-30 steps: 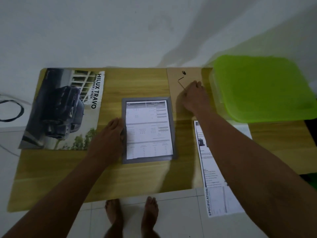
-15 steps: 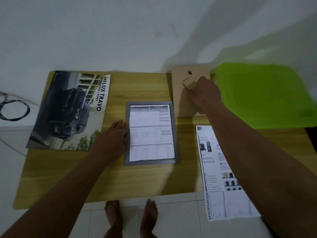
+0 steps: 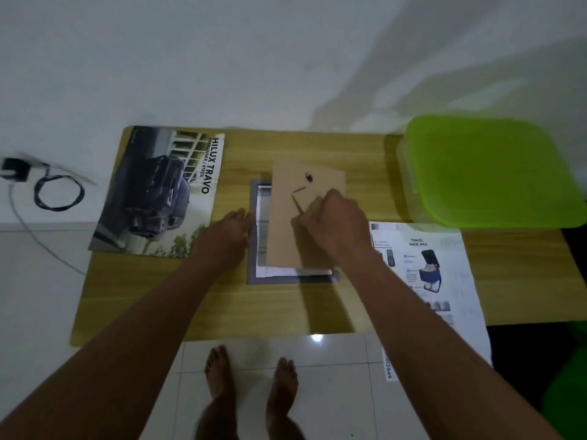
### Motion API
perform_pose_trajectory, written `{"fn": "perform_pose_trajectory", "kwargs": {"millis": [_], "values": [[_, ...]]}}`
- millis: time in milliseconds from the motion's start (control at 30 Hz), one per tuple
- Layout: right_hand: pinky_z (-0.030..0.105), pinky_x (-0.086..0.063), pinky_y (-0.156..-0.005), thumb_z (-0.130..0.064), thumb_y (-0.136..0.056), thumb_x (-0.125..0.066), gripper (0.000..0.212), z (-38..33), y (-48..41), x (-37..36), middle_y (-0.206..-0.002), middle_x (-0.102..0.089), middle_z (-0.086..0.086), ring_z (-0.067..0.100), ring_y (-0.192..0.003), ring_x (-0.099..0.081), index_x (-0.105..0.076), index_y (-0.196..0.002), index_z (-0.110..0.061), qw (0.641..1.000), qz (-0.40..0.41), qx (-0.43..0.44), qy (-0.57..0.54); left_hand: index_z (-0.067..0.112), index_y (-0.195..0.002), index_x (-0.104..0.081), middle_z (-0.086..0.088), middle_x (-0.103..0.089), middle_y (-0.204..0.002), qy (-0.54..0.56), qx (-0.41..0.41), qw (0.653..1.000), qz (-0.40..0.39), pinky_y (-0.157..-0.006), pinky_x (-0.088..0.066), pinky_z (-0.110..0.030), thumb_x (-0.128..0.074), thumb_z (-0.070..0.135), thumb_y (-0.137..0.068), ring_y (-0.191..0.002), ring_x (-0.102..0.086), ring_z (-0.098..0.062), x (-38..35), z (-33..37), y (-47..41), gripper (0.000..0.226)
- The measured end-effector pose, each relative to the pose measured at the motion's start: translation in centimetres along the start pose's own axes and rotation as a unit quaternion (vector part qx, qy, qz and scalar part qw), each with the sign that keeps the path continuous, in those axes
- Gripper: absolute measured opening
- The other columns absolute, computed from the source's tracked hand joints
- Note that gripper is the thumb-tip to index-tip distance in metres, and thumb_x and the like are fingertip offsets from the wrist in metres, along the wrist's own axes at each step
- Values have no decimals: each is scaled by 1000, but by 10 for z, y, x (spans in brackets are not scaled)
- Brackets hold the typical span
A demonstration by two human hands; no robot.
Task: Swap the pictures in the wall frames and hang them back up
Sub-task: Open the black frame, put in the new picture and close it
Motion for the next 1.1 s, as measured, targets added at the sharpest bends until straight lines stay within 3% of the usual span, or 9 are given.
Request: {"fn": "perform_pose_trajectory", "kwargs": {"millis": [100,200,700,867,1000,1100], "values": [[30,-39,-68,-50,-86,-67,50,0,13,-30,-107,-66,11,30,-96,-63,-54,-112,-9,999,-35,1,14,16,-154,-22,-10,-19,-160,17,15,1000,-3,-106,-36,-41,-49,20,-99,-145,-25,-27,1,-2,0,61],[30,-38,-68,-50,-87,-66,50,-1,16,-44,-108,-65,8,28,-99,-62,-53,-114,-10,998,-42,8,35,19,-154,-21,-7,-17,-161,29,22,999,0,-106,-36,-42,-48,22,-100,-143,-30,-29,-1,-5,1,61],[31,-40,-64,-48,-94,-58,41,-9,-2,-56,-103,-67,9,27,-96,-65,-54,-110,-10,993,7,51,103,17,-154,-19,-8,-18,-161,61,16,998,21,-110,-34,-45,-51,19,-98,-147,-21,-26,-8,-10,1,64],[29,-38,-65,-37,-96,-58,33,-7,-6,-62,-104,-66,8,25,-97,-63,-56,-112,-8,988,38,80,126,18,-154,-20,-8,-20,-161,54,17,998,23,-108,-36,-45,-51,21,-99,-145,-25,-28,-8,-11,1,63],[30,-44,-69,-39,-97,-59,38,-4,-4,-68,-111,-64,8,24,-105,-60,-53,-120,-10,982,61,109,139,18,-154,-19,-7,-18,-161,54,20,998,20,-108,-36,-45,-51,22,-99,-146,-25,-28,-9,-12,0,63],[38,-52,-84,-51,-91,-61,52,3,-2,-74,-120,-59,9,28,-115,-55,-52,-121,-11,978,33,172,111,17,-154,-17,-6,-14,-162,59,22,998,16,-111,-34,-46,-50,21,-99,-148,-20,-25,-10,-12,0,64]]}}
Point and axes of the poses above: each hand's wrist, its own y-axis away from the middle knuckle, its own x-axis out of the back of the hand, z = x × y, the point moved 6 cm from there along -y, towards the middle knuckle
